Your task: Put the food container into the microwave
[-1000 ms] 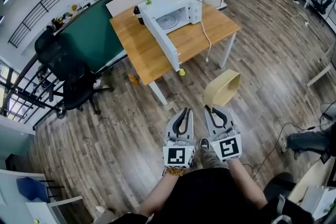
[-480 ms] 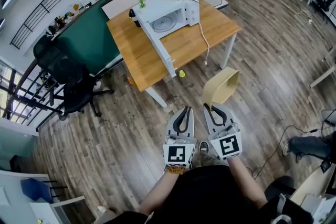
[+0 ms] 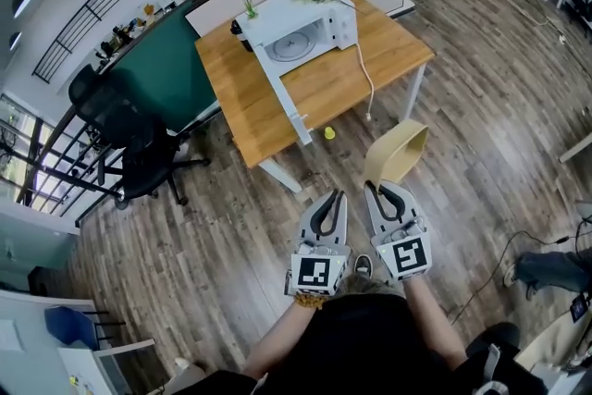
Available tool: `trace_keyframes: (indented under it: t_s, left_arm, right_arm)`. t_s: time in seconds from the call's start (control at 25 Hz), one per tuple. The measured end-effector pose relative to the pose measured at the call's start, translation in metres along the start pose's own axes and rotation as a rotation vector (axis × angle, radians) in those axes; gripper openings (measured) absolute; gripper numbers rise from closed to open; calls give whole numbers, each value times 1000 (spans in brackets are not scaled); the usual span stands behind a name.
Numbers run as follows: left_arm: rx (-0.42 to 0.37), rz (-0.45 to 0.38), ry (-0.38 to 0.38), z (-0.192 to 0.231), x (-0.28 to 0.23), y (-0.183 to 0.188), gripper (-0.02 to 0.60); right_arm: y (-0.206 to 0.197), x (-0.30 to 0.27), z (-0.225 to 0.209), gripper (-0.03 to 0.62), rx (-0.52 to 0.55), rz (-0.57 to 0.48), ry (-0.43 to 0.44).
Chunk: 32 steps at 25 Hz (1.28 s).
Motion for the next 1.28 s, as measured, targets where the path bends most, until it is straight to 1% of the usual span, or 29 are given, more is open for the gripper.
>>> trace_keyframes:
  t_s: [0.2,0.52,0.76,0.92,1.04,1.28]
  left_arm:
    - [-19,14,3,-4,-12,-5,51]
    - [20,-2,11,13,-40,-11,51]
    - [29,0,-21,26,-80,-11,51]
    - [35,8,-34,32,-101,-12,51]
    - [30,20,-48,38,-115,-11,50]
    - [28,17,-47,56,-147,-4,51]
  right_arm:
    - [-10,-3,-10,35,-15,3,16]
    - [-21,-28,-18,35,48,24,64]
    - [-25,-51,-44,37,36,31,38]
    - [-32,-66,-60,37,57,55,40]
    - [-38,-78,-72,37,41,61,23]
    - [-42,-106,-86,37,44,67,31]
Point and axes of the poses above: the fingertips, and each gripper's own axes: x backward along the fingers, z to its left, y out of its top, the point moved 5 cm from there along x, backward along the fingers, and after that the axes turned 15 degrees about x, right-handed, at the moved point
